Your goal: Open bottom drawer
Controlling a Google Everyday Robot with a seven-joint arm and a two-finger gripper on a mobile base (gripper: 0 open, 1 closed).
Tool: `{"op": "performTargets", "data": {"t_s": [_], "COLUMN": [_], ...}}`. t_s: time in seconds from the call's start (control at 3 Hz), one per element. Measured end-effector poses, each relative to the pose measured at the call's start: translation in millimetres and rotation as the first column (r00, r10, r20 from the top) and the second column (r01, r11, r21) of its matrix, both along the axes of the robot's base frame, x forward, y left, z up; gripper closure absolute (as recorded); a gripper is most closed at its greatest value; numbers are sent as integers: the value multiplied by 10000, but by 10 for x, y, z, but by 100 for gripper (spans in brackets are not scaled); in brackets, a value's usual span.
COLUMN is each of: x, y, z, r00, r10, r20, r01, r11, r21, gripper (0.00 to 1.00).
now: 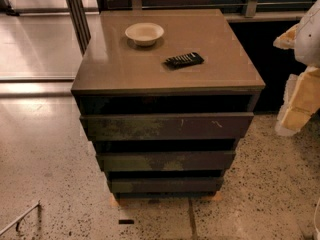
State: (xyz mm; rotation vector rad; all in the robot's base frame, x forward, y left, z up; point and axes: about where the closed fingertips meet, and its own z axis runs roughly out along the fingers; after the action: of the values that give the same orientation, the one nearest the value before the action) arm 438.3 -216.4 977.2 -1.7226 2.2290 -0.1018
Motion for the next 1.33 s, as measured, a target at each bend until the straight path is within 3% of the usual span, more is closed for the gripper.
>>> {"op": "performTargets", "data": {"t_s": [0.33,0.67,1.33], "x": [0,32,189], "y": [0,9,205], "z": [0,-283,-1519], "r00": [10000,10000,9990], "r10": [0,-44,399], "r20": [1,40,-216], "r01": [0,43,-364], "r11": [10000,9997,9889], "r21": [0,250,1440], "gripper": [0,0,0]}}
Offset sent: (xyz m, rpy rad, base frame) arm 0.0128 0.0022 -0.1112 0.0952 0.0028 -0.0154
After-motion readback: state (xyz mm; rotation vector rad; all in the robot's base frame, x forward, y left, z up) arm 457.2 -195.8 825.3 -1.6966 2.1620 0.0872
